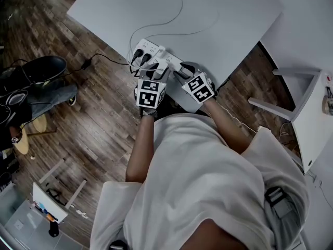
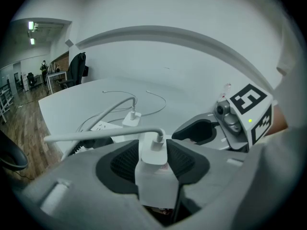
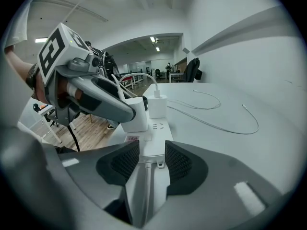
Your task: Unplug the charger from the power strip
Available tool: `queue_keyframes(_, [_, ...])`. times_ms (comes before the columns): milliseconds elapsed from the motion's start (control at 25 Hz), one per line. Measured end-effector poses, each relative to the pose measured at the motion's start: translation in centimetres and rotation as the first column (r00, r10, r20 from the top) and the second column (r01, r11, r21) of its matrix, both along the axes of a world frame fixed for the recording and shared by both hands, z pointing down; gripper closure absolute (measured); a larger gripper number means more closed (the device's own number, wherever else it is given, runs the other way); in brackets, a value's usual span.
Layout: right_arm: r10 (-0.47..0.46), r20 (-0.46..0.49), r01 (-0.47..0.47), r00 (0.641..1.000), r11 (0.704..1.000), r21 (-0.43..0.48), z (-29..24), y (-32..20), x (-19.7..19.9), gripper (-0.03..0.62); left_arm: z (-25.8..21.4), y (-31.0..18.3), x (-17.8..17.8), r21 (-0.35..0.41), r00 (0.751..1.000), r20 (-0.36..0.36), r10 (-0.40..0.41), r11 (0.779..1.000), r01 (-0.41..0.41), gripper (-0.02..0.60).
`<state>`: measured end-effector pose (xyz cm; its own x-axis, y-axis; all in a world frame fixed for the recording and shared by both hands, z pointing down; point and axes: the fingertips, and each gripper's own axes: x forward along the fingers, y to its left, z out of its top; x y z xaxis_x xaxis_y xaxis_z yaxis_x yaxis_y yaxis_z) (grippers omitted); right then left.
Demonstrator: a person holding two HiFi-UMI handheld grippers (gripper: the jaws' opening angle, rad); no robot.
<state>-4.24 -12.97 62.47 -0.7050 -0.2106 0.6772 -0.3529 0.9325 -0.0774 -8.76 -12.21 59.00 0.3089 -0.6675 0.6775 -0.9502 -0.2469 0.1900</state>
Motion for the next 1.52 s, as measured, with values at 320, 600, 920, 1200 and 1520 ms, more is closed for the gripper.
queue_keyframes(320, [0.028,0.038,-0.028,0.999,1.0,-0.001,0.15,-0.04,-0.05,0.425,0.32,-0.82,-0.29,0.03,0.998,-0.064,-0.028,0.999,0.03,0.42])
queue_keyframes(600, [0.053,0.045,-0.052,0.998,0.999,-0.006,0.76,-0.09,0.42,0.425,0.43,-0.98,-0.16,0.044,0.999,-0.034,-0.024,0.999,0.025,0.426])
queue_keyframes(920, [0.073,0.061,-0.073,0.996,0.997,-0.006,0.54,-0.1,0.23,0.427,0.4,-1.01,0.43,0.04,0.988,0.137,0.075,0.996,-0.081,0.439])
queue_keyframes(1200, [0.079,0.064,-0.079,0.995,0.997,-0.006,0.61,-0.16,0.37,0.427,0.23,-0.76,-0.14,0.035,1.0,-0.017,-0.01,0.999,0.011,0.434])
queue_keyframes(1520, [0.087,0.062,-0.087,0.994,0.996,-0.007,0.24,-0.05,0.18,0.427,0.17,-0.34,0.08,0.021,0.991,0.12,0.064,0.998,-0.067,0.437])
